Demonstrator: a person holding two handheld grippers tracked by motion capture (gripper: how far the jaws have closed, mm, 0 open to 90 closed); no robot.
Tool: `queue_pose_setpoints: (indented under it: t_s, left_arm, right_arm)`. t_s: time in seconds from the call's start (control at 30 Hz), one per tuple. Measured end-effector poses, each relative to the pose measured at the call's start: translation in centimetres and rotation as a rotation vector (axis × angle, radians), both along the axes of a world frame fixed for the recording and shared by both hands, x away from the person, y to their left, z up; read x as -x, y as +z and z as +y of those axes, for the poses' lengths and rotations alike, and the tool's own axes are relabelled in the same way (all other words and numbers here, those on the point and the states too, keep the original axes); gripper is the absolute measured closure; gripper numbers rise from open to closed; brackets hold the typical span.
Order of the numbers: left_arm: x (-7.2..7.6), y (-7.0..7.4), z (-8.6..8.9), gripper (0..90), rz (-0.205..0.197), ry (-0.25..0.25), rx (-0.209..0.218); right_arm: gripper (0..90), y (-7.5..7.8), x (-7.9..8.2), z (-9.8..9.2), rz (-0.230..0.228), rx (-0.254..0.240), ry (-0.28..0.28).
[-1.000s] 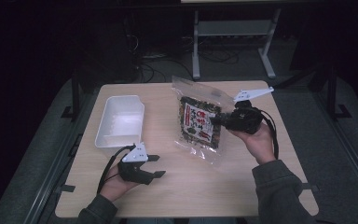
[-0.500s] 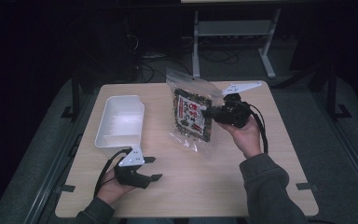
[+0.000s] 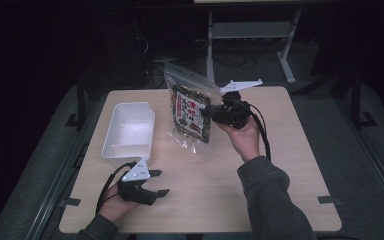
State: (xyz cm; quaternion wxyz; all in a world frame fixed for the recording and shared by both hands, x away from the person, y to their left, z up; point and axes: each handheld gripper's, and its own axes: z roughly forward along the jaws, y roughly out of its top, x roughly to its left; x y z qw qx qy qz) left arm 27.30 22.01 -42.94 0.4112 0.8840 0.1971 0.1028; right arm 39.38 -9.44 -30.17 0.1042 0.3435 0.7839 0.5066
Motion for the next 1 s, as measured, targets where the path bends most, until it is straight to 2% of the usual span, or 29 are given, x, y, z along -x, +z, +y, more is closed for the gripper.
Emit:
queue_pose_setpoints:
  t_s: [0.33,0.6,1.0]
  left_arm:
    - [0.2,0.2,1.3,28.6,-0.004,0.035,0.008]
    - [0.4,0.1,2.1,27.6,-0.005,0.05,-0.001]
    - [0.4,-0.1,3.5,26.2,0.003,0.083,-0.008]
  right_arm:
    - [75.2,1.1,-1.1,2.9,-0.018,-0.033,-0.029]
    - [75.2,1.9,-1.8,4.9,-0.03,-0.058,-0.043]
    - [75.2,2.7,-2.8,8.4,-0.044,-0.062,-0.05]
